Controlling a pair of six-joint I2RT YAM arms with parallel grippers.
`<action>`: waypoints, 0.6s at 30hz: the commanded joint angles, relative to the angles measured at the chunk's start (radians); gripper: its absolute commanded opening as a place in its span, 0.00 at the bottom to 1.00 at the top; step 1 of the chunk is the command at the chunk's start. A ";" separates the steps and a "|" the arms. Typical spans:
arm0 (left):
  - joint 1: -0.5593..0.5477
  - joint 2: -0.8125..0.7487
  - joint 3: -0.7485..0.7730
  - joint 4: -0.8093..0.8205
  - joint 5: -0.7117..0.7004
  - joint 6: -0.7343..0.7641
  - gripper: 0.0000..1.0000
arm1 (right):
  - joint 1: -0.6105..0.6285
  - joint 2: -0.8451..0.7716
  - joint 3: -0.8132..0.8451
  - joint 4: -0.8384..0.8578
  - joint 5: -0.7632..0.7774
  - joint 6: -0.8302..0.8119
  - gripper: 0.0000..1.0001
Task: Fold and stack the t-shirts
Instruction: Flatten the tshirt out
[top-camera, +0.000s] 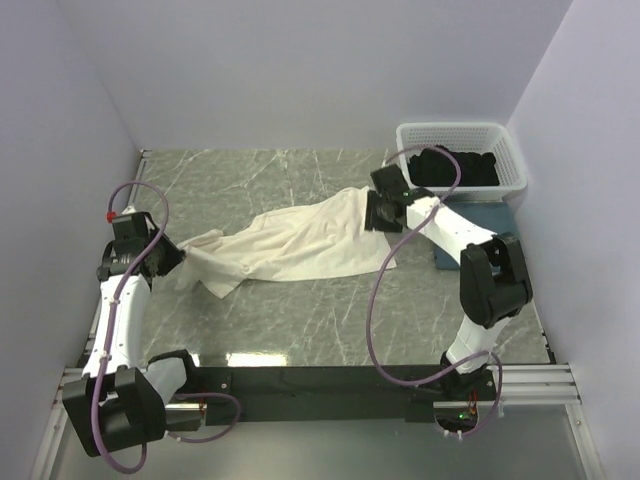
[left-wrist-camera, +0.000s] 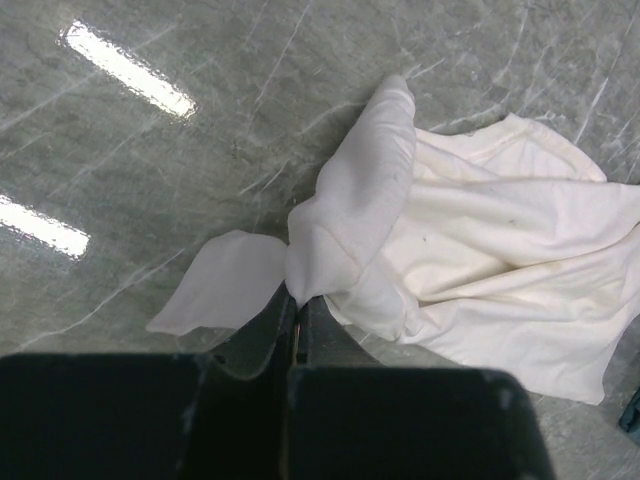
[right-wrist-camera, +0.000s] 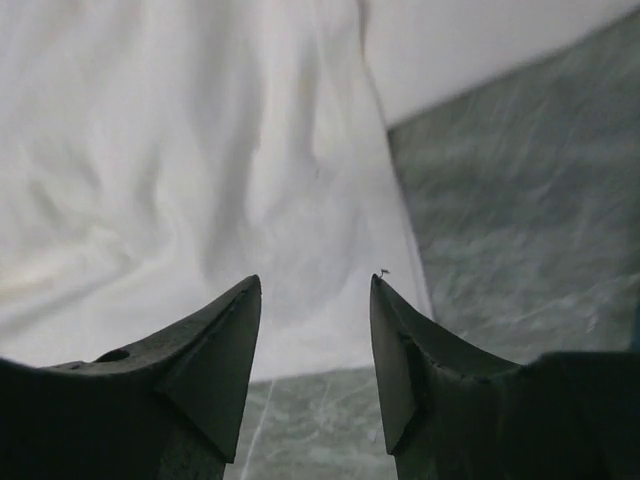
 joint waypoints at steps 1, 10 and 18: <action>0.003 0.014 0.004 0.050 0.001 -0.012 0.01 | 0.015 -0.111 -0.148 0.051 -0.176 0.075 0.54; 0.003 0.053 0.017 0.062 0.000 -0.014 0.01 | -0.045 -0.079 -0.357 0.148 -0.255 0.174 0.52; 0.005 0.129 0.048 0.104 -0.007 -0.026 0.01 | -0.183 -0.089 -0.419 0.135 -0.215 0.227 0.52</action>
